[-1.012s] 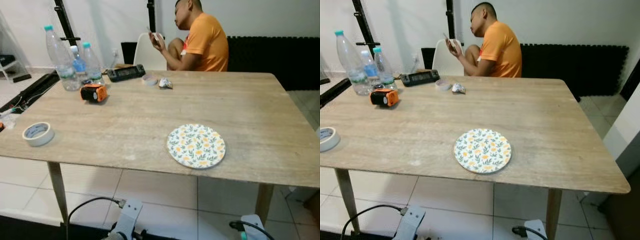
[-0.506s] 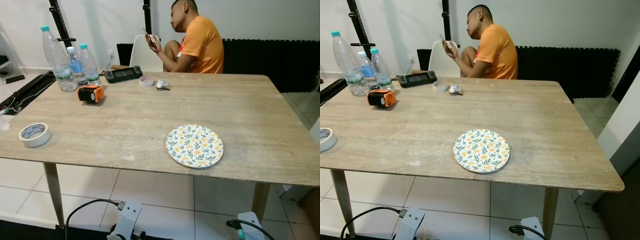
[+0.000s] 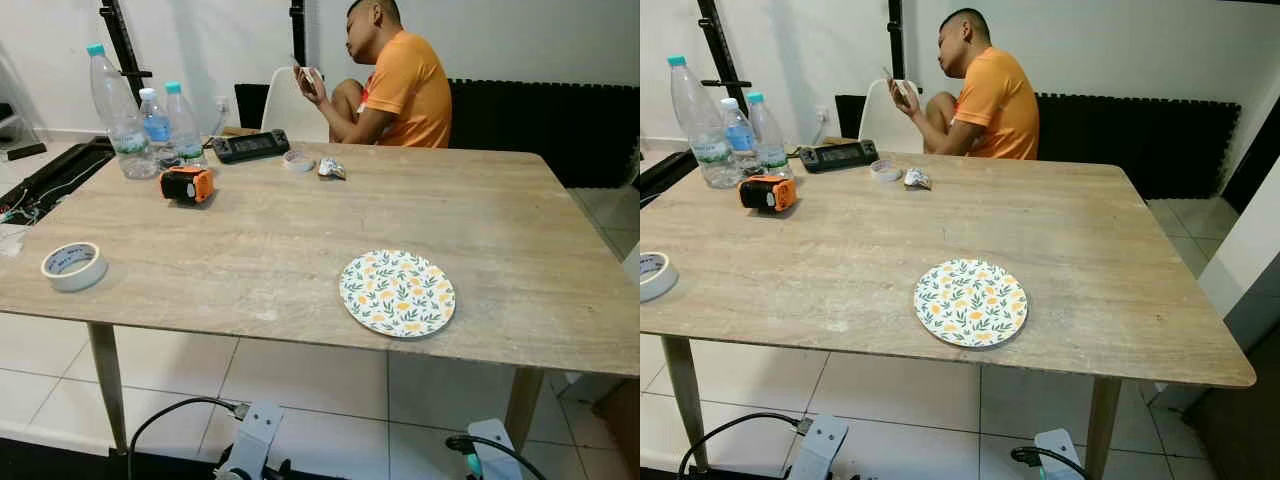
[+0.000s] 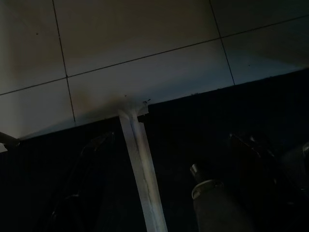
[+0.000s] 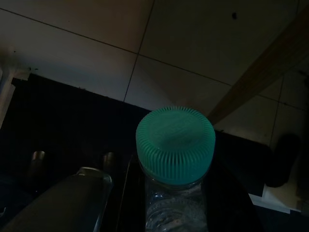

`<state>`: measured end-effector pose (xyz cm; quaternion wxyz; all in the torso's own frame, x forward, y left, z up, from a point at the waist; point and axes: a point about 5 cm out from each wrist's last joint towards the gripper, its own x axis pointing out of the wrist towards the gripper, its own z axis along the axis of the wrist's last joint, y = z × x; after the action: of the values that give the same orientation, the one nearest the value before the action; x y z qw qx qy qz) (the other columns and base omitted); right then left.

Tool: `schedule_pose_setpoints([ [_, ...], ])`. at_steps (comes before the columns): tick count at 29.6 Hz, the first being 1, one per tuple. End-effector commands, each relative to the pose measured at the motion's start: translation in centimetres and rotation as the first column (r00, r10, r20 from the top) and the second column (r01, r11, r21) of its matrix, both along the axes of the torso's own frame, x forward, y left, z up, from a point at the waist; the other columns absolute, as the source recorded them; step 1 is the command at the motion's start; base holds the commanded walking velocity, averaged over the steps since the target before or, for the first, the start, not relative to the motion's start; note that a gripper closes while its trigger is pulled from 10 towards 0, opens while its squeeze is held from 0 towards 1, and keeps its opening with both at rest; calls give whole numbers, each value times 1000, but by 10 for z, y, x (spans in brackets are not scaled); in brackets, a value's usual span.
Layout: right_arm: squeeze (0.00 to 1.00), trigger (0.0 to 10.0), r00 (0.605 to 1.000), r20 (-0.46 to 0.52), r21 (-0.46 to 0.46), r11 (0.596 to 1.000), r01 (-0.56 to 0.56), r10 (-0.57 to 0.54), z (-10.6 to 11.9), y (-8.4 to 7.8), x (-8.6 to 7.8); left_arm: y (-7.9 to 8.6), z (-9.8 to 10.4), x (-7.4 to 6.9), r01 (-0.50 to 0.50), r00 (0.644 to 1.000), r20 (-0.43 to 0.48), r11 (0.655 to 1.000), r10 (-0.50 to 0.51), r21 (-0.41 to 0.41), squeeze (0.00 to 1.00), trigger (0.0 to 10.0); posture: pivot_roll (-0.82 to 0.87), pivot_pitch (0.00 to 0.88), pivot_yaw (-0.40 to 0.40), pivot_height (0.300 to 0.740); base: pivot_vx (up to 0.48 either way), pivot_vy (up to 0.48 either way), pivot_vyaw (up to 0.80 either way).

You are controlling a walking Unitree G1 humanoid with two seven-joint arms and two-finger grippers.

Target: Restocking fridge

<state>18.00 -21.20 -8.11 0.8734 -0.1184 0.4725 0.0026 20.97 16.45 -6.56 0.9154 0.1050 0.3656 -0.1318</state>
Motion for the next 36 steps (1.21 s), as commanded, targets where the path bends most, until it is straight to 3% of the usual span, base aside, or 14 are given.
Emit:
schedule_pose_setpoints([
  [1, 0, 10000, 1000, 1, 7, 1000, 16, -16, -1, -1, -2, -1, -1, -3, 2, 1000, -3, 1000, -2, -2, 0, 10000, -70, 36, -21, 740, 0, 0, 0],
  [10, 0, 10000, 1000, -3, 4, 1000, 23, -23, -2, -2, -4, 0, -1, -2, 1, 1000, -10, 1000, -1, -7, 0, 10000, -73, 33, -10, 740, 0, 0, 0],
  [16, 0, 10000, 1000, -3, 4, 1000, 27, -27, -2, -2, -5, 2, -1, -1, 14, 1000, -18, 1000, -14, 8, 0, 10000, -76, 28, -1, 740, 0, -480, 0],
  [36, 0, 10000, 999, -11, 1, 1000, 30, -30, -3, -2, -7, 1, 0, 1, 8, 1000, -19, 1000, -8, -4, 0, 10000, -83, 26, 5, 740, 0, 0, 0],
])
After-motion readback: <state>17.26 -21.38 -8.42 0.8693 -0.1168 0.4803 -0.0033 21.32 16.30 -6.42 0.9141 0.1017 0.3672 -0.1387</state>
